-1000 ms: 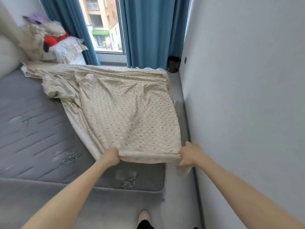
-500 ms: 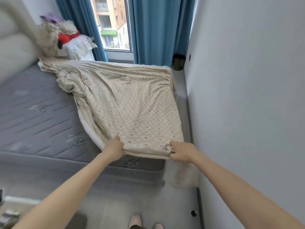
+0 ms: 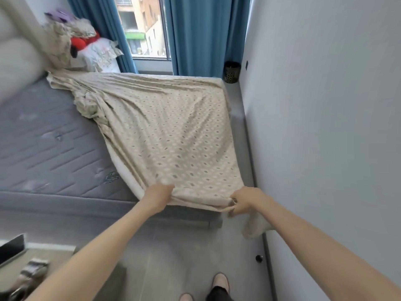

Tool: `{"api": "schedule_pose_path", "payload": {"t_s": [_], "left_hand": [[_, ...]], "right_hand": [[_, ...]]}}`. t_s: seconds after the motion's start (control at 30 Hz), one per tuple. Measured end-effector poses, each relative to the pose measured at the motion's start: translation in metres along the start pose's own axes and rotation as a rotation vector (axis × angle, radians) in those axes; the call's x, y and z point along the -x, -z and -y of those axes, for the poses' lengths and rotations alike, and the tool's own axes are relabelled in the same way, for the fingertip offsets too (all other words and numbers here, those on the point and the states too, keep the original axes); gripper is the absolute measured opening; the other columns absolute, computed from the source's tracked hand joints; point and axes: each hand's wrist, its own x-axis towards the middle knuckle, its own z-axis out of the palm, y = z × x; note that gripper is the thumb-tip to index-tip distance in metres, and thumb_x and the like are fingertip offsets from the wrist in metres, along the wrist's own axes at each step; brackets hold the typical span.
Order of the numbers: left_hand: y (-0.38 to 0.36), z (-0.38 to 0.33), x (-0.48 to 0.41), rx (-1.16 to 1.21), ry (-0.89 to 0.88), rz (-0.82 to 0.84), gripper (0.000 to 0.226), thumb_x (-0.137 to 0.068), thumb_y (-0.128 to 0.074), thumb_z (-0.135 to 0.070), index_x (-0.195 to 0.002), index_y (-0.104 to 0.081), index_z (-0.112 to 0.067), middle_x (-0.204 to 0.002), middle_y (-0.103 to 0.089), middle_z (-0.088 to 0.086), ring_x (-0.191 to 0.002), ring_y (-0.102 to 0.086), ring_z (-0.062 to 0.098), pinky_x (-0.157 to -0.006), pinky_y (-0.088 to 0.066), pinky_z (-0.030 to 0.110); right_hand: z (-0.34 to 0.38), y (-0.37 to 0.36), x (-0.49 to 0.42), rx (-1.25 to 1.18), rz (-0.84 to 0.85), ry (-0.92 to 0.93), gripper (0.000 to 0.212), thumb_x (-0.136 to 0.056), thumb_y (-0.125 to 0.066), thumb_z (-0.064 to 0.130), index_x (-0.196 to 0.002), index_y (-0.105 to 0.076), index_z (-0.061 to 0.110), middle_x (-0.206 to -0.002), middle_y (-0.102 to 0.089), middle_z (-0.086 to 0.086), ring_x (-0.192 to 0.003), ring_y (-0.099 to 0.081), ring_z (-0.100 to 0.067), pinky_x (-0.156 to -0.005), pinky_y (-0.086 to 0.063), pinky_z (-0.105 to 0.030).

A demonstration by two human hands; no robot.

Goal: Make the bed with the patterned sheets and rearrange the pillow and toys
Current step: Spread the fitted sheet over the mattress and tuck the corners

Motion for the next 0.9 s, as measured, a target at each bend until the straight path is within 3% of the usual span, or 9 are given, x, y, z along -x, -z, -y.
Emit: {"api": "schedule_pose_path", "payload": {"t_s": [0.07,0.13,0.23,0.37,0.5,0.63,0.8,0.83,0.9], "left_hand": [[-0.011,-0.004,0.007,0.024,0.004,0.02,0.037,-0.092,-0.037,-0.003,-0.126,-0.046,-0.012,-0.111,-0.058,0.008,-0.102,-0.057,0.028,-0.072,-0.042,0.032],[-0.02,-0.011,0.012,0.061,0.026,0.046,0.044,-0.095,-0.036,-0.006,-0.138,-0.039,-0.016,-0.128,-0.055,0.009,-0.114,-0.054,0.028,-0.082,-0.043,0.032],[-0.026,-0.02,0.019,0.184,0.101,0.053,0.045,-0.095,-0.034,-0.005,-0.137,-0.041,-0.019,-0.133,-0.052,0.009,-0.116,-0.053,0.027,-0.086,-0.042,0.03],[-0.028,-0.038,0.026,0.257,0.157,0.067,0.039,-0.094,-0.033,-0.006,-0.128,-0.048,-0.017,-0.127,-0.055,0.01,-0.11,-0.054,0.027,-0.082,-0.041,0.029],[-0.028,-0.06,0.032,0.276,0.147,0.132,0.037,-0.096,-0.036,-0.012,-0.132,-0.044,-0.013,-0.131,-0.054,0.011,-0.116,-0.052,0.029,-0.085,-0.04,0.029],[-0.038,-0.066,0.042,0.264,0.131,0.133,0.026,-0.095,-0.048,-0.034,-0.105,-0.04,-0.012,-0.114,-0.06,0.014,-0.1,-0.056,0.03,-0.071,-0.038,0.031],[-0.031,-0.048,0.054,0.21,0.098,0.201,0.094,-0.066,-0.064,-0.072,-0.143,-0.028,-0.033,-0.128,-0.058,-0.001,-0.117,-0.055,0.023,-0.092,-0.046,0.034],[-0.029,-0.046,0.056,0.148,0.093,0.215,0.093,-0.066,-0.066,-0.07,-0.144,-0.027,-0.037,-0.129,-0.058,-0.003,-0.118,-0.054,0.022,-0.093,-0.047,0.034],[-0.026,-0.044,0.058,-0.04,0.101,0.194,0.059,-0.083,-0.062,-0.049,-0.136,-0.041,-0.034,-0.125,-0.06,0.0,-0.114,-0.056,0.022,-0.088,-0.048,0.032]], "right_hand": [[0.0,-0.009,0.003,0.032,-0.068,-0.02,0.028,-0.086,-0.055,0.029,-0.111,-0.068,0.027,-0.109,-0.065,-0.004,-0.097,-0.062,-0.023,-0.075,-0.05,-0.032],[-0.003,-0.018,0.002,-0.004,-0.079,-0.029,0.032,-0.087,-0.049,0.012,-0.11,-0.068,0.021,-0.108,-0.065,-0.007,-0.096,-0.063,-0.026,-0.074,-0.05,-0.032],[-0.012,-0.024,0.001,-0.079,-0.1,0.02,0.025,-0.089,-0.046,0.005,-0.106,-0.064,0.008,-0.111,-0.064,-0.013,-0.099,-0.063,-0.03,-0.076,-0.049,-0.033],[-0.029,-0.029,0.008,-0.027,-0.149,0.102,0.021,-0.09,-0.043,0.004,-0.107,-0.055,0.007,-0.113,-0.06,-0.013,-0.101,-0.059,-0.029,-0.069,-0.038,-0.029],[-0.043,-0.036,0.016,-0.071,-0.194,0.112,0.025,-0.091,-0.043,0.009,-0.115,-0.051,0.011,-0.113,-0.058,-0.012,-0.097,-0.057,-0.03,-0.066,-0.036,-0.031],[-0.05,-0.046,0.022,-0.236,-0.089,0.082,0.028,-0.09,-0.046,0.03,-0.112,-0.042,0.012,-0.111,-0.054,-0.012,-0.087,-0.051,-0.028,-0.067,-0.038,-0.034],[-0.036,-0.056,0.023,-0.373,0.01,0.191,0.056,-0.078,-0.05,0.066,-0.107,-0.056,0.019,-0.105,-0.061,-0.002,-0.097,-0.058,-0.023,-0.079,-0.048,-0.033],[-0.032,-0.056,0.024,-0.394,0.032,0.203,0.069,-0.072,-0.05,0.075,-0.113,-0.059,0.02,-0.109,-0.062,0.0,-0.101,-0.058,-0.023,-0.087,-0.049,-0.034],[-0.024,-0.055,0.025,-0.402,0.06,0.2,0.089,-0.062,-0.053,0.084,-0.123,-0.057,0.018,-0.116,-0.061,0.0,-0.105,-0.056,-0.021,-0.092,-0.047,-0.033]]}}
